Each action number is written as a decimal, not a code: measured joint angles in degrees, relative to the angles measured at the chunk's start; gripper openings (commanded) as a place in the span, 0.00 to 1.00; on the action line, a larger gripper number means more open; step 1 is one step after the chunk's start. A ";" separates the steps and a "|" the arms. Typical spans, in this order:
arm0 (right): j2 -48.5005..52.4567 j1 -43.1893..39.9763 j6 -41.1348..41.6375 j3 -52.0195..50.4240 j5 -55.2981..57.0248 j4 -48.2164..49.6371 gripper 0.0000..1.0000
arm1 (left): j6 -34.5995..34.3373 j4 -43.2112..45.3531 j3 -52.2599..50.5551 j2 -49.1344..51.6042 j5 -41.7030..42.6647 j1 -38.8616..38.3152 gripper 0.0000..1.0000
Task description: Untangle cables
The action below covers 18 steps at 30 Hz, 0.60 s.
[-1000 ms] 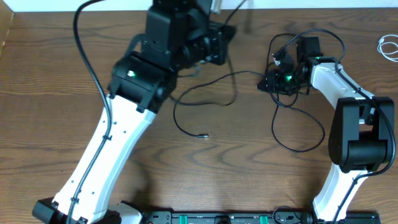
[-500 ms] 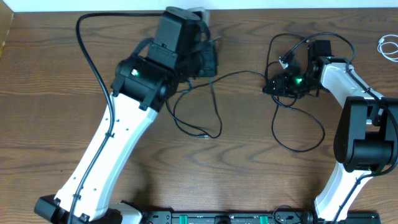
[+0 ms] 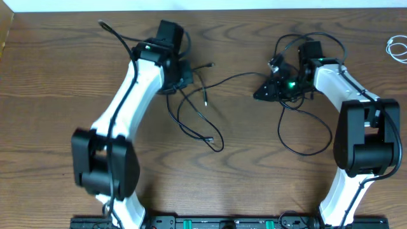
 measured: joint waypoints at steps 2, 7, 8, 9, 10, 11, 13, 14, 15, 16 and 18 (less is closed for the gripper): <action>-0.55 0.90 -0.17 0.00 0.02 -0.02 0.49 | 0.02 0.04 -0.04 2.64 -0.09 1.99 0.07; -4.85 3.26 -0.22 0.00 0.44 0.22 0.51 | 0.02 0.28 -0.13 7.67 -0.15 5.66 0.07; -6.03 3.98 -0.24 0.00 0.52 0.37 0.51 | 0.02 0.28 -0.13 8.90 -0.15 6.27 0.08; -7.04 4.70 -0.24 0.02 0.52 0.50 0.51 | 0.02 0.28 -0.13 10.01 -0.17 6.71 0.07; -7.91 5.44 -0.24 0.02 0.52 0.59 0.52 | 0.02 0.31 -0.13 11.06 -0.15 7.06 0.07; -8.70 6.38 -0.24 0.04 0.55 0.72 0.52 | 0.02 0.35 -0.13 12.28 -0.15 7.43 0.08; -9.60 8.33 -0.22 0.04 0.52 1.42 0.53 | 0.02 0.52 -0.17 13.99 -0.13 7.93 0.08; -9.79 9.35 -0.17 0.04 0.52 1.95 0.54 | 0.02 0.59 -0.20 14.86 -0.13 8.22 0.08; -9.88 10.47 -0.04 0.07 0.50 2.62 0.54 | 0.02 0.70 -0.22 15.50 -0.13 8.41 0.08; -9.88 11.54 0.04 0.07 0.57 3.37 0.55 | 0.02 0.70 -0.22 16.02 0.09 8.70 0.08; -9.88 13.40 0.22 0.07 0.63 4.44 0.57 | 0.04 0.92 -0.24 16.06 0.02 9.25 0.08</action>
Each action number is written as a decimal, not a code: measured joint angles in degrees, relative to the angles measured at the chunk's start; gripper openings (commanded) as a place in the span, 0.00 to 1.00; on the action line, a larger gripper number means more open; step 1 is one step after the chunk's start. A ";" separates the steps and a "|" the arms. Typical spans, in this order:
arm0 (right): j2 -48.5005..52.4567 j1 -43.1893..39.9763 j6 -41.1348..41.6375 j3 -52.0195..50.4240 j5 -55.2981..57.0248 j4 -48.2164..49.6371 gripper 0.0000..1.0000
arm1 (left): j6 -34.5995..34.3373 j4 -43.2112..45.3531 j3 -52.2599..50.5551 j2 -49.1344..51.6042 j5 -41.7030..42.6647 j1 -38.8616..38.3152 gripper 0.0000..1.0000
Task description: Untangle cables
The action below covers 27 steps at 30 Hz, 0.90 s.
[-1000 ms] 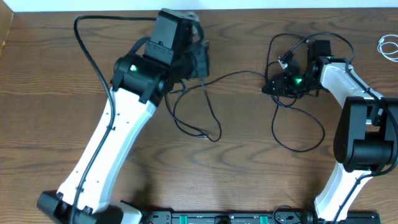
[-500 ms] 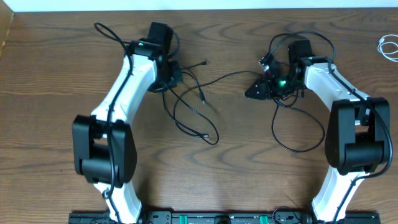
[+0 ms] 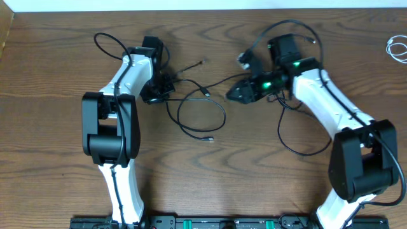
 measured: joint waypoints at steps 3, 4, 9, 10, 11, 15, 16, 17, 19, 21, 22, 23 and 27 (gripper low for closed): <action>0.00 3.06 0.37 0.00 0.13 2.56 0.64 | 0.00 0.24 0.02 0.37 0.26 0.83 0.08; 0.00 3.96 0.44 0.00 0.35 3.13 0.66 | 0.00 0.39 0.02 0.37 0.33 1.07 0.07; 0.00 8.11 1.25 0.02 3.04 5.40 0.76 | 0.02 0.57 0.00 0.37 0.52 1.81 0.07; 0.00 8.76 1.42 0.02 3.98 5.55 0.78 | 0.04 0.59 0.00 0.37 0.55 1.90 0.07; 0.00 9.51 1.55 0.02 5.16 5.57 0.79 | 0.09 0.63 0.02 0.37 0.55 1.97 0.07; 0.00 11.23 1.70 0.02 8.79 5.57 0.79 | 0.24 0.76 0.00 0.37 0.50 1.97 0.08; 0.00 11.67 1.70 0.02 9.46 5.57 0.79 | 0.24 0.81 0.02 0.37 0.48 1.97 0.08; 0.00 12.11 1.68 0.02 10.01 5.60 0.79 | 0.24 0.83 0.02 0.37 0.48 1.97 0.07; 0.00 13.22 1.66 0.02 11.13 5.60 0.79 | 0.26 0.85 0.00 0.37 0.46 1.99 0.08; 0.07 14.67 1.66 0.02 12.26 5.62 0.79 | 0.24 0.85 0.00 0.37 0.46 1.99 0.07; 0.20 15.54 1.66 0.02 12.76 5.70 0.79 | 0.26 0.87 0.02 0.37 0.46 1.99 0.08; 0.52 16.35 1.64 0.02 13.11 5.84 0.77 | 0.28 0.87 0.00 0.37 0.46 1.99 0.08; 3.26 19.45 1.73 0.04 13.99 6.51 0.73 | 0.28 0.90 0.00 0.37 0.46 1.99 0.07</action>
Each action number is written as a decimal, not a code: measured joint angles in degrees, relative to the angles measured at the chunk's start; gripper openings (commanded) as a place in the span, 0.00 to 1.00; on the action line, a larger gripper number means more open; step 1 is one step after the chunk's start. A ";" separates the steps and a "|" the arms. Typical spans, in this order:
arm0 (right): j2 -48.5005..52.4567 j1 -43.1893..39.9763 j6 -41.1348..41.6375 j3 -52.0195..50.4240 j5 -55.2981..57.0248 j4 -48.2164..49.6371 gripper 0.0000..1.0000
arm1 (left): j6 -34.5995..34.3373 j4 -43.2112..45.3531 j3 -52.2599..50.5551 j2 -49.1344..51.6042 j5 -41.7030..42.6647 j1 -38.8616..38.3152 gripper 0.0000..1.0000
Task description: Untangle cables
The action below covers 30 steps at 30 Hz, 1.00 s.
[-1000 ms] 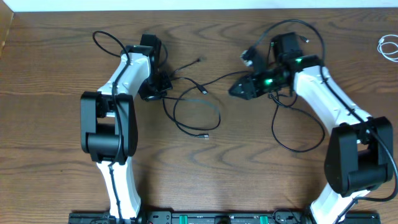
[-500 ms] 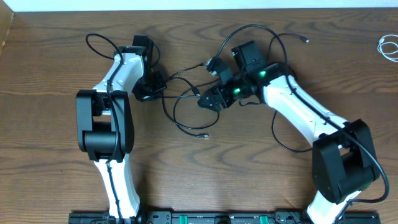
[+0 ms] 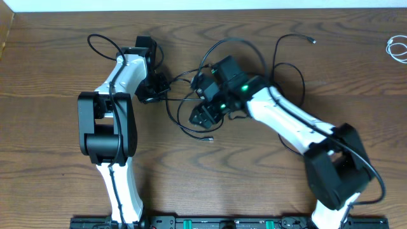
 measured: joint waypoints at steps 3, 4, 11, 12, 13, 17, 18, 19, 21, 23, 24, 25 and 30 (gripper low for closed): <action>2.27 1.57 0.63 0.00 0.48 1.29 0.66 | 0.02 0.00 0.02 0.00 0.02 0.04 0.08; 3.02 2.14 1.03 0.00 0.61 1.88 0.62 | 0.04 0.07 0.02 0.00 0.02 0.09 0.08; 6.97 5.14 7.23 0.07 3.96 9.70 0.48 | 0.20 0.66 0.02 0.00 0.00 0.31 0.08; 7.89 5.75 8.07 0.09 4.33 10.84 0.47 | 0.20 0.66 0.00 0.00 0.02 0.33 0.07; 8.90 6.36 8.72 0.11 4.68 11.78 0.46 | 0.20 0.70 0.00 0.00 0.00 0.33 0.07; 11.50 8.02 10.08 0.33 4.59 13.20 0.40 | 0.20 0.79 0.02 0.00 0.00 0.33 0.07; 11.50 8.28 10.36 0.39 4.94 13.18 0.37 | 0.20 0.83 0.00 0.00 0.00 0.33 0.08; 11.50 8.41 10.51 0.39 4.96 13.16 0.35 | 0.20 0.83 0.00 0.00 0.00 0.33 0.08; 11.58 8.46 10.91 0.39 5.05 13.18 0.19 | 0.20 0.92 0.00 0.00 -0.02 0.33 0.07; 11.58 8.35 11.19 0.39 5.16 13.09 0.10 | 0.20 0.92 0.00 0.00 0.00 0.33 0.07; 11.58 8.31 11.37 0.39 5.14 12.90 0.05 | 0.20 0.92 0.00 0.00 -0.02 0.33 0.07; 11.58 8.28 11.43 0.39 5.09 12.90 0.01 | 0.20 0.92 0.00 0.00 0.00 0.33 0.07; 11.26 7.32 11.61 0.39 4.42 10.82 0.01 | 2.03 0.81 0.02 0.00 0.92 0.37 0.46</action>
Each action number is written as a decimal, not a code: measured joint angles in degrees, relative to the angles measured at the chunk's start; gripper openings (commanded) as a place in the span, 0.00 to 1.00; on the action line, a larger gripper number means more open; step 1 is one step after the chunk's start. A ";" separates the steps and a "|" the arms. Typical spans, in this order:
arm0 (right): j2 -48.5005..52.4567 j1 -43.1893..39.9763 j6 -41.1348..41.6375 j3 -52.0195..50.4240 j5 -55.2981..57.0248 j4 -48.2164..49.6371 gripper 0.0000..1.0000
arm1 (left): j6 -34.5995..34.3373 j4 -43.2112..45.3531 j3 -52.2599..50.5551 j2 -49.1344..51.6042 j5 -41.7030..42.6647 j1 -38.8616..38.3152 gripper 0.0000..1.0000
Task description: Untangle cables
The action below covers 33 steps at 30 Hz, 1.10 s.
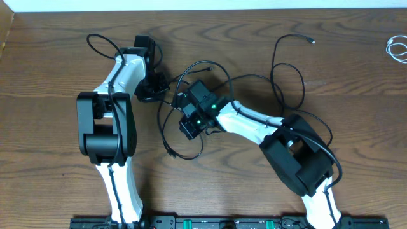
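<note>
Black cables lie tangled on the wooden table, with a loose loop (166, 137) hanging toward the front at centre-left. My left gripper (158, 94) sits at the tangle's left end, apparently shut on a strand that leads out to the right. From the right side my right arm reaches across, and its gripper (186, 130) is low over the middle of the tangle, apparently shut on a strand. A further black strand (300, 83) curves up at the right of the right arm to a free plug (311, 41).
A coil of white cable (399, 48) lies at the far right edge. The table's back edge (203, 9) runs along the top, and its left edge shows at the upper left corner. The right arm's elbow (299, 152) spans the right-centre of the table.
My right gripper has shifted a little further left and toward the front, and the loop below it now reaches lower on the table. The left gripper has stayed in place.
At first the two grippers were far apart, with a strand running between them. Then the left gripper had moved left and the right gripper was closer in. The right gripper was later at the centre, and is now beside the left one, the cable bunched into loops.
</note>
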 measured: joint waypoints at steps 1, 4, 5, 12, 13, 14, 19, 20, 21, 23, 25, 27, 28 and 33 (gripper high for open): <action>-0.48 -0.48 0.00 0.00 -0.07 -0.74 0.01 | 0.74 -0.09 0.00 -0.09 0.42 0.07 0.64; -4.26 -2.93 0.02 -0.07 -0.26 -2.32 0.01 | 2.03 -0.46 0.00 -0.85 0.63 0.11 0.94; -6.29 -4.02 0.04 -0.11 -0.31 -2.67 0.01 | 2.23 -0.48 0.00 -1.64 0.66 0.11 0.95; -23.87 -15.19 0.33 0.42 -0.92 -2.38 0.01 | 2.47 -0.44 0.13 -18.99 1.29 0.17 0.96; -25.90 -17.35 0.63 0.98 -1.05 -1.86 0.01 | 2.47 -0.44 0.46 -21.99 1.29 0.17 0.96; -27.58 -19.45 0.94 1.64 -1.31 -1.25 0.01 | 2.47 -0.42 0.85 -24.35 1.33 0.17 0.96; -34.05 -31.58 4.20 6.14 -3.91 4.66 0.01 | 2.49 -0.66 1.64 -31.87 1.31 0.17 0.96; -34.86 -33.97 5.07 7.34 -4.24 5.44 0.01 | 2.49 -0.94 1.64 -32.37 1.33 0.17 0.96; -35.41 -36.30 6.01 8.55 -4.52 6.08 0.01 | 2.47 -1.22 1.64 -32.48 1.29 0.15 0.96; -36.15 -41.38 7.98 11.58 -5.11 6.86 0.01 | 2.47 -1.95 1.62 -32.37 1.29 0.17 0.96; -36.37 -46.56 9.62 14.75 -5.35 7.15 0.01 | 2.49 -2.38 1.60 -32.28 1.31 0.15 0.96; -36.57 -51.21 11.13 17.00 -5.33 7.13 0.01 | 2.47 -2.89 1.60 -32.28 1.29 0.17 0.96; -36.65 -53.68 11.91 17.84 -5.49 7.08 0.01 | 2.47 -3.17 1.60 -32.28 1.29 0.15 0.96; -36.74 -64.22 14.82 19.10 -5.97 7.02 0.01 | 2.47 -3.67 1.60 -32.28 1.29 0.17 0.96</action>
